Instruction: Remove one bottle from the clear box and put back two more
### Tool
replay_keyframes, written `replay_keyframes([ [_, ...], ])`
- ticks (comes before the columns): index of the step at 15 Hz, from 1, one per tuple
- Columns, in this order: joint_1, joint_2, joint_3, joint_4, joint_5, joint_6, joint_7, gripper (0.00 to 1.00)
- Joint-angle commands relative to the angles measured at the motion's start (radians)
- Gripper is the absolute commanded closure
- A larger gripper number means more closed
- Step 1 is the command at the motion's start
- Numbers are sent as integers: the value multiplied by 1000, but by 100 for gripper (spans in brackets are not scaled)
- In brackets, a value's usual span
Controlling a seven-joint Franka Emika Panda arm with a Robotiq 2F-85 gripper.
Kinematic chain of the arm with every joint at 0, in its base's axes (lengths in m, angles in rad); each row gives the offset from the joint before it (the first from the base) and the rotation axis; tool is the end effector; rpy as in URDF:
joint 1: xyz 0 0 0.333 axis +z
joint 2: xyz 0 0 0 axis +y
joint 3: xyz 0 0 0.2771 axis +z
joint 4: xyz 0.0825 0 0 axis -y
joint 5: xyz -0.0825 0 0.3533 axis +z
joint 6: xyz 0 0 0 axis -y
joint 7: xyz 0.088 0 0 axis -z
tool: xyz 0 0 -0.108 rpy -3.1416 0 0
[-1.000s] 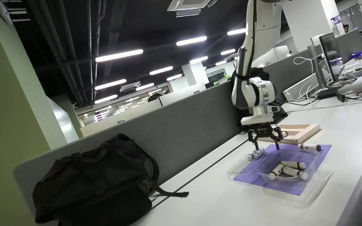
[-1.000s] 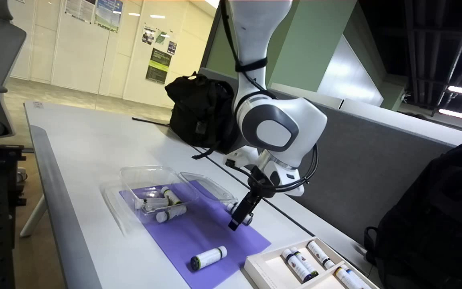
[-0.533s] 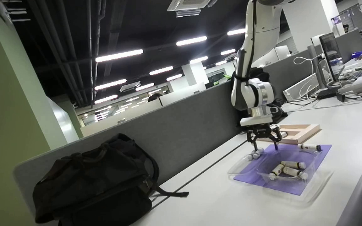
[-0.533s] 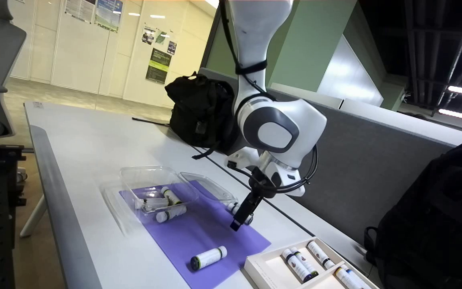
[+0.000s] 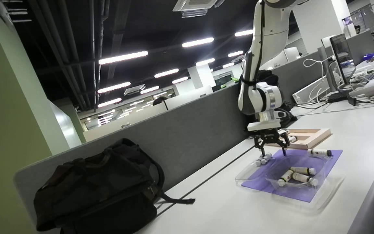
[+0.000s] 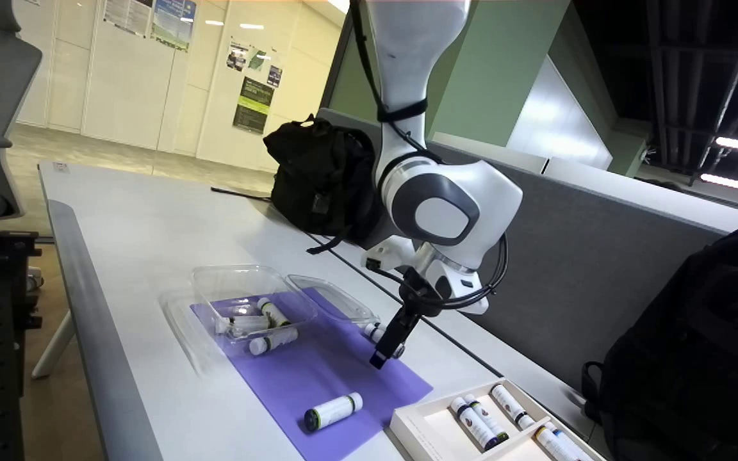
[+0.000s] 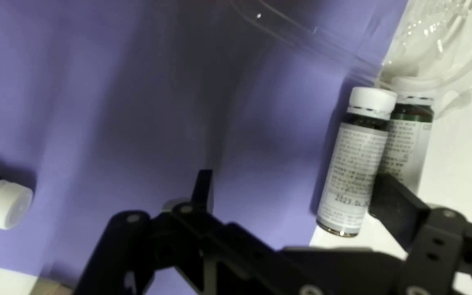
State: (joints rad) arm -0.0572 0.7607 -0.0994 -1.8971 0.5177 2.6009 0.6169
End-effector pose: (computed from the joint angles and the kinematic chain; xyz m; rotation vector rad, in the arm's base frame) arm 0.5600 -0.0995 0.0911 -2.4502 1.6755 0.1206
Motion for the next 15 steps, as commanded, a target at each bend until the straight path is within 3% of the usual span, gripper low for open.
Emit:
replay_keyframes([
  [1, -12, 21, 6, 29, -24, -28, 4, 32],
  [11, -17, 18, 6, 28, -22, -29, 3, 100],
  [15, -21, 17, 4, 29, -22, -47, 3, 100],
])
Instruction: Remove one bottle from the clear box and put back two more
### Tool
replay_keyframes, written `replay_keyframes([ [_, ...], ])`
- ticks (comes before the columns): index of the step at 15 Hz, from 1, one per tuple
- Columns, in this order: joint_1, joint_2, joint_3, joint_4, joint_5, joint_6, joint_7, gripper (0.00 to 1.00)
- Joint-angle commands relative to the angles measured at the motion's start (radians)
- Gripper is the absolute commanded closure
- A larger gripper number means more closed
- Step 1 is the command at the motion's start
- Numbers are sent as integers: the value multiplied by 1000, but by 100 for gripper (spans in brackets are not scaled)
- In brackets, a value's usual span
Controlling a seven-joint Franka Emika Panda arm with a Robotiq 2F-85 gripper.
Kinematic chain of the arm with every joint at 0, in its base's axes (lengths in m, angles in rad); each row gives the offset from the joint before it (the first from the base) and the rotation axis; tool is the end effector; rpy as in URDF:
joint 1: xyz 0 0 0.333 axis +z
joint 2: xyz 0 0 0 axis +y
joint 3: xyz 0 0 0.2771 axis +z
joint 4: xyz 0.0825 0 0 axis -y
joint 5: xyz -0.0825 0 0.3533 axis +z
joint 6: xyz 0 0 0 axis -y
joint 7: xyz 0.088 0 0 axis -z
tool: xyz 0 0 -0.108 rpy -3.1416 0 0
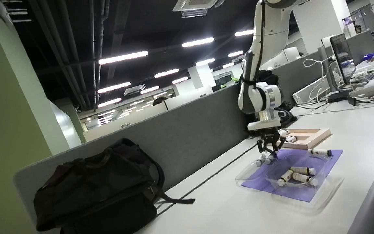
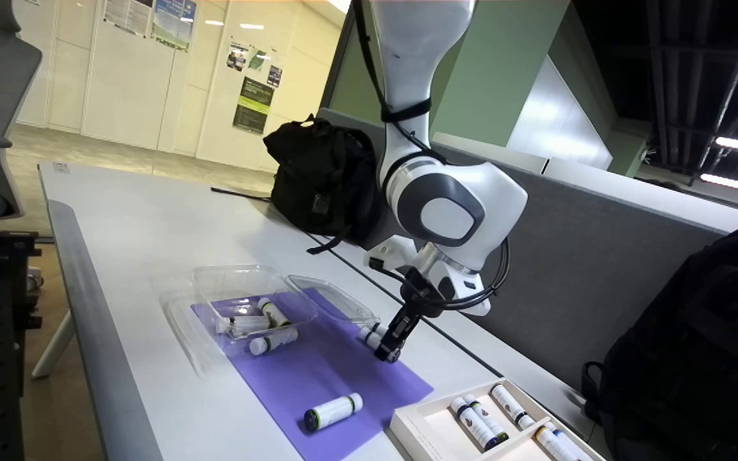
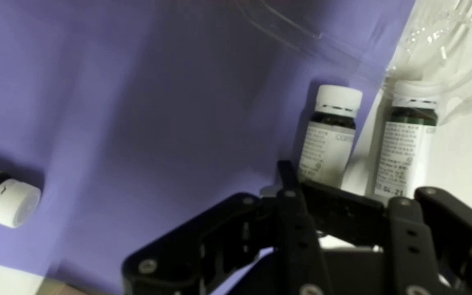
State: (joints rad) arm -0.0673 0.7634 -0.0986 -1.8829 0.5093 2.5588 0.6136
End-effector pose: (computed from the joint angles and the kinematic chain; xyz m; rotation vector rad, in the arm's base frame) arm 0.5603 -0.1018 0.0908 -2.4532 1.6652 0.1656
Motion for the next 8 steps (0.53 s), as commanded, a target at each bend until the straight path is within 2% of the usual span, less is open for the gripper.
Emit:
replay_keyframes([
  [1, -11, 15, 3, 15, -13, -4, 5, 100],
  [3, -12, 16, 4, 16, -14, -9, 4, 100],
  [4, -14, 13, 4, 16, -20, -23, -3, 74],
  [5, -16, 10, 6, 17, -21, -35, -7, 73],
  [8, -28, 5, 11, 27, -23, -94, -32, 55],
])
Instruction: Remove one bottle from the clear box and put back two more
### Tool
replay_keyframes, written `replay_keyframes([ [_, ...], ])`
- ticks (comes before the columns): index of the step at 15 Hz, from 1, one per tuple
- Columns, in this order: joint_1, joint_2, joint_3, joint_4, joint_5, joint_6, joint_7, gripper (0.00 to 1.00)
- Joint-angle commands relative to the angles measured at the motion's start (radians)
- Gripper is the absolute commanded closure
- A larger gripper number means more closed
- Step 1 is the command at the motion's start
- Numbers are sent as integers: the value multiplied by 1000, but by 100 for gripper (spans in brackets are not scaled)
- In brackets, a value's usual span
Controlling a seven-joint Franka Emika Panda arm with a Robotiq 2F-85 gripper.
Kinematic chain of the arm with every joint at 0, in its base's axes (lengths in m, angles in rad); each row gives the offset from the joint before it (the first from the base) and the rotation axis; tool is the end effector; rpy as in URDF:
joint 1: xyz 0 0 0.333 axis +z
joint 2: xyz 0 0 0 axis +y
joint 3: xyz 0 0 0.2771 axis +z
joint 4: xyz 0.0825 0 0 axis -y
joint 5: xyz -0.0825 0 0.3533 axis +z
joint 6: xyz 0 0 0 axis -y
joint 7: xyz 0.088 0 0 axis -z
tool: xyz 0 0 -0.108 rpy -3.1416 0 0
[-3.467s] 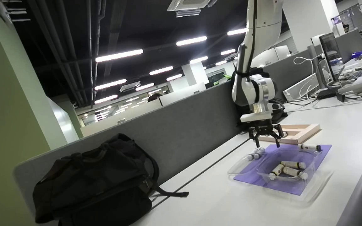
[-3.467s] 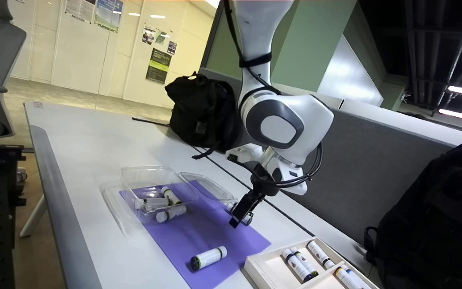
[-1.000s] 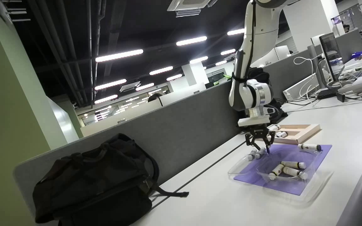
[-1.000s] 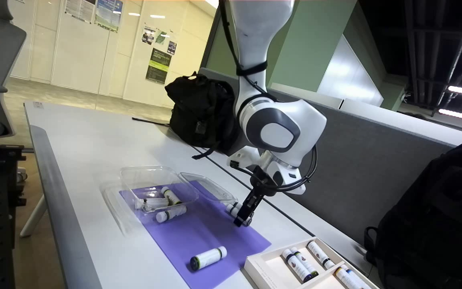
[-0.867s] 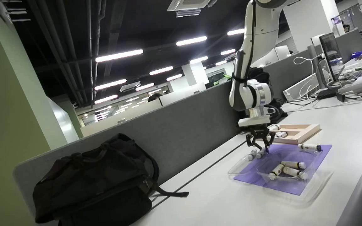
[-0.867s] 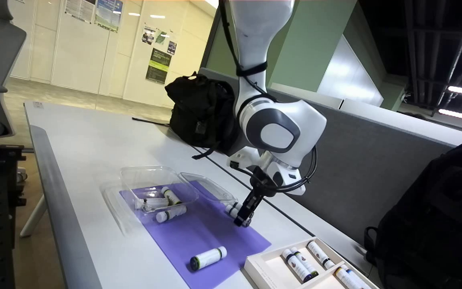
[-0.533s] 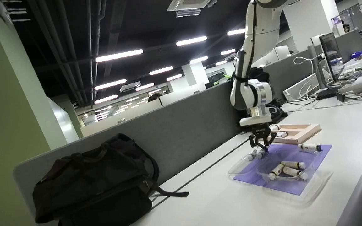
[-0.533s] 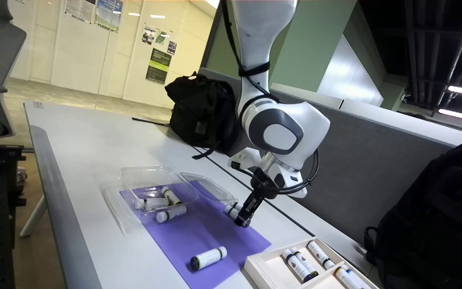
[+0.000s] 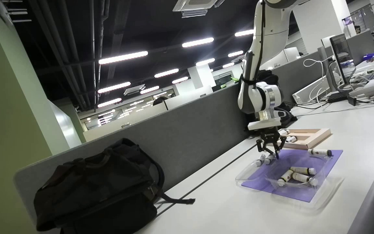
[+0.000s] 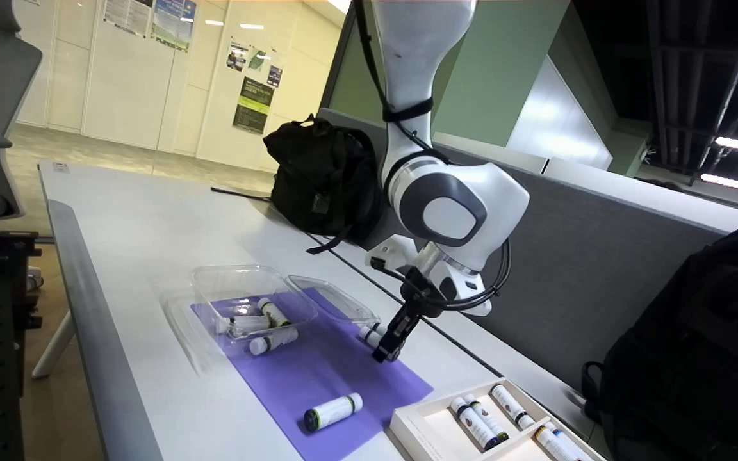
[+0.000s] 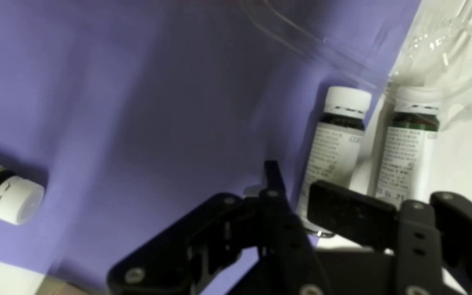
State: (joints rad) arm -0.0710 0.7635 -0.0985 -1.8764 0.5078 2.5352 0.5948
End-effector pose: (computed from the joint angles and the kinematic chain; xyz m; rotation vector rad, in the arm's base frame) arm 0.5602 -0.1022 0.0911 -2.4657 1.6385 0.1889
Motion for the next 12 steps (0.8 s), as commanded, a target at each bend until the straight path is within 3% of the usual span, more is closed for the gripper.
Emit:
replay_keyframes([
  [1, -27, 5, 11, 25, -23, -93, -20, 47],
  [8, -39, 12, 4, 38, -29, -191, -49, 0],
  [12, -47, -5, 7, 46, -32, -285, -72, 0],
])
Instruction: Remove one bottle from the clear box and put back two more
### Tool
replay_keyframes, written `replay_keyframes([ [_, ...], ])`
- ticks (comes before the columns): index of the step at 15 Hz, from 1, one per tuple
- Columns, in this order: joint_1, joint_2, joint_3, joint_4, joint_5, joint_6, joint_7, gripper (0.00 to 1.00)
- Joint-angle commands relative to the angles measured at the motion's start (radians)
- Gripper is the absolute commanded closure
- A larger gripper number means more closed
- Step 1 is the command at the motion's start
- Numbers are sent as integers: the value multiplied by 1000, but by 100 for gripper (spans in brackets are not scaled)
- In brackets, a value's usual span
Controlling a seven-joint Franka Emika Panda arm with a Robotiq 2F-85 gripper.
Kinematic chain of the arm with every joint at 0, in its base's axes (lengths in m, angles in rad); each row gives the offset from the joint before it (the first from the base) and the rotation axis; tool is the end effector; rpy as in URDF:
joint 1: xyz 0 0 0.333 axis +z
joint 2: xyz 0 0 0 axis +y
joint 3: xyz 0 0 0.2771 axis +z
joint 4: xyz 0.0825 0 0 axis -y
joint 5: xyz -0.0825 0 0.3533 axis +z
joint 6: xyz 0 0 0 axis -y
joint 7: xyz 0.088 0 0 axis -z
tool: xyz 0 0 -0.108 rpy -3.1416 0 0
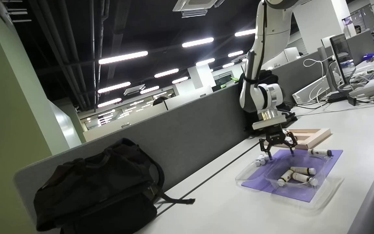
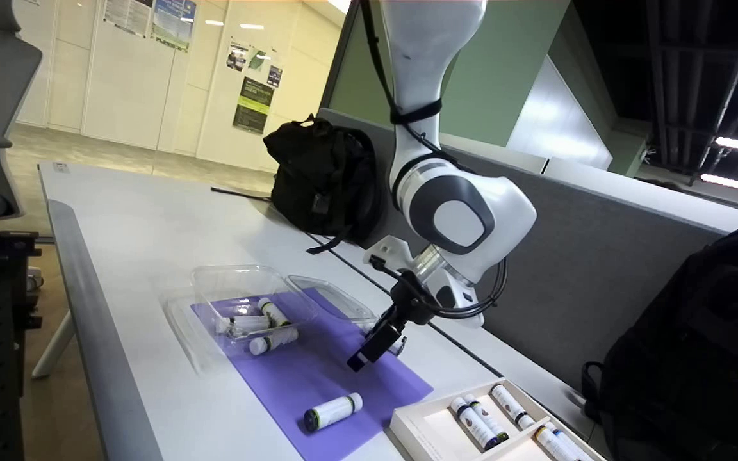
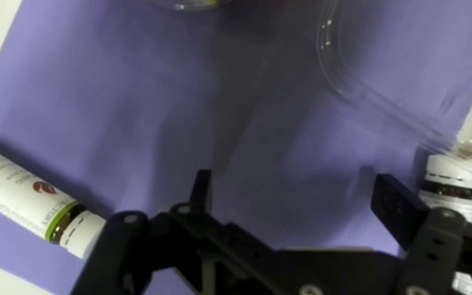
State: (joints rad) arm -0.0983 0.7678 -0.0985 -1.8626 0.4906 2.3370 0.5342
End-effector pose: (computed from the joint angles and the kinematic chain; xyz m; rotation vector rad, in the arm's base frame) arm 0.5425 -0.1022 0.0808 -2.4909 1.5372 0.4544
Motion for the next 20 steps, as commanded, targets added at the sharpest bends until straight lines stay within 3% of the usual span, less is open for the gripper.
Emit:
replay_keyframes([
  [1, -20, -14, 6, 36, -12, -97, -17, 0],
  [6, -10, -19, 3, 46, -3, 10, -47, 0],
  [11, -12, 5, 26, 59, 3, 201, -103, 0],
  [20, 4, 22, 64, 46, -4, 284, -99, 0],
])
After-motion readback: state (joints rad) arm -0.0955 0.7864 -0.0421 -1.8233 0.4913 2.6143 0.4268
